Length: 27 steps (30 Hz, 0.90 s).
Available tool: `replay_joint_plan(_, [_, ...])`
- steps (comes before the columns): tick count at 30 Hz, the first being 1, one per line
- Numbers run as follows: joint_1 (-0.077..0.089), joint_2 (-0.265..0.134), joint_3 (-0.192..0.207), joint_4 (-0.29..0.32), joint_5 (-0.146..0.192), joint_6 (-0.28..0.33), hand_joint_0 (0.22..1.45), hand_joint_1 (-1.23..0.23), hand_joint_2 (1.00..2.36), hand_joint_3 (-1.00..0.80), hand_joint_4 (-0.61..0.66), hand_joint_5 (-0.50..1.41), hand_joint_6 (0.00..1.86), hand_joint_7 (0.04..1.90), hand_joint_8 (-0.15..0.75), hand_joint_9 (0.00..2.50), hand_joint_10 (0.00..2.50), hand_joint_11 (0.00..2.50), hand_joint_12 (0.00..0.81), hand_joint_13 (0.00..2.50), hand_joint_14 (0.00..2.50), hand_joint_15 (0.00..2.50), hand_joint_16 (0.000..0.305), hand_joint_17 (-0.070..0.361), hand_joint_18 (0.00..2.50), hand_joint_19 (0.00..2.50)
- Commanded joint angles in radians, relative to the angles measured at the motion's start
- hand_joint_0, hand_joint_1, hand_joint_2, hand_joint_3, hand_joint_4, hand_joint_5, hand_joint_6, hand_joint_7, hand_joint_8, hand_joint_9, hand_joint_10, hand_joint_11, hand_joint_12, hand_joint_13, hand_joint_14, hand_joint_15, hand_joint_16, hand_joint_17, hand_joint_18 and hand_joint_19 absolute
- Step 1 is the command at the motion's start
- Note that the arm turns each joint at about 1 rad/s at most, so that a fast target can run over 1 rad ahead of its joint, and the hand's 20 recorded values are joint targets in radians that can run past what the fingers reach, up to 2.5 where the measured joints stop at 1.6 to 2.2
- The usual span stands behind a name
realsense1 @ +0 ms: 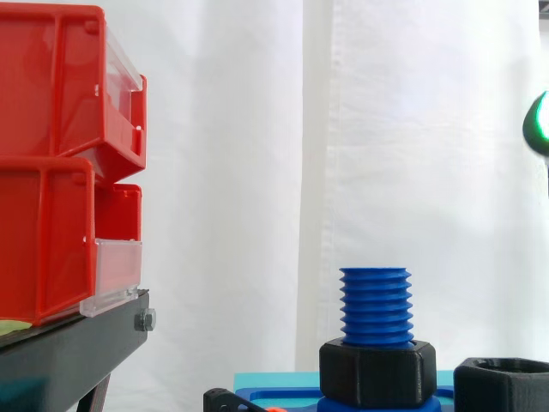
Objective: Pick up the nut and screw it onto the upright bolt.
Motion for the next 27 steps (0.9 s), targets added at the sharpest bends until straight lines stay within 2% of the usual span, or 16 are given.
replay_joint_plan(1, [0.013, -0.041, 0.000, 0.017, 0.018, -0.002, 0.48, -0.82, 1.00, -0.50, 0.18, -0.26, 0.50, 0.63, 0.288, 0.26, 0.00, 0.00, 0.349, 0.15, 0.00, 0.00, 0.042, 0.095, 0.00, 0.00])
replay_joint_plan(3, [0.019, -0.046, 0.000, 0.027, 0.029, -0.005, 0.48, -0.81, 1.00, -0.50, 0.18, -0.26, 0.50, 0.63, 0.288, 0.26, 0.00, 0.00, 0.349, 0.16, 0.00, 0.00, 0.042, 0.095, 0.00, 0.00])
replay_joint_plan(6, [0.029, -0.046, 0.000, 0.070, 0.062, -0.014, 0.48, -0.78, 1.00, -0.50, 0.18, -0.26, 0.50, 0.63, 0.290, 0.27, 0.00, 0.00, 0.346, 0.17, 0.00, 0.00, 0.042, 0.095, 0.00, 0.00])
replay_joint_plan(11, [0.034, -0.046, -0.002, 0.046, 0.099, -0.052, 0.48, -0.77, 1.00, -0.50, 0.19, -0.26, 0.50, 0.64, 0.292, 0.27, 0.00, 0.00, 0.346, 0.18, 0.00, 0.00, 0.042, 0.094, 0.00, 0.00])
replay_joint_plan(13, [0.036, -0.047, 0.000, 0.057, 0.125, -0.065, 0.48, -0.77, 1.00, -0.50, 0.19, -0.26, 0.50, 0.64, 0.292, 0.27, 0.00, 0.00, 0.346, 0.18, 0.00, 0.00, 0.042, 0.094, 0.00, 0.00])
replay_joint_plan(15, [0.037, -0.047, 0.000, 0.064, 0.134, -0.074, 0.48, -0.77, 1.00, -0.50, 0.19, -0.26, 0.50, 0.63, 0.293, 0.27, 0.00, 0.00, 0.347, 0.19, 0.00, 0.00, 0.042, 0.094, 0.00, 0.00])
replay_joint_plan(19, [0.049, -0.052, -0.015, 0.072, 0.164, -0.111, 0.48, -0.76, 1.00, -0.50, 0.19, -0.26, 0.50, 0.63, 0.294, 0.27, 0.00, 0.00, 0.348, 0.20, 0.00, 0.00, 0.042, 0.094, 0.00, 0.00])
replay_joint_plan(23, [0.057, -0.053, -0.034, 0.084, 0.190, -0.117, 0.48, -0.76, 1.00, -0.50, 0.19, -0.25, 0.50, 0.63, 0.295, 0.28, 0.00, 0.00, 0.351, 0.21, 0.00, 0.00, 0.042, 0.094, 0.01, 0.00])
replay_joint_plan(24, [0.062, -0.055, -0.037, 0.098, 0.210, -0.117, 0.48, -0.76, 1.00, -0.50, 0.19, -0.25, 0.50, 0.63, 0.296, 0.28, 0.00, 0.00, 0.351, 0.21, 0.00, 0.00, 0.042, 0.094, 0.01, 0.00])
replay_joint_plan(27, [0.071, -0.058, -0.038, 0.112, 0.230, -0.117, 0.48, -0.76, 1.00, -0.50, 0.20, -0.25, 0.50, 0.64, 0.298, 0.29, 0.00, 0.00, 0.353, 0.22, 0.00, 0.00, 0.042, 0.095, 0.02, 0.00])
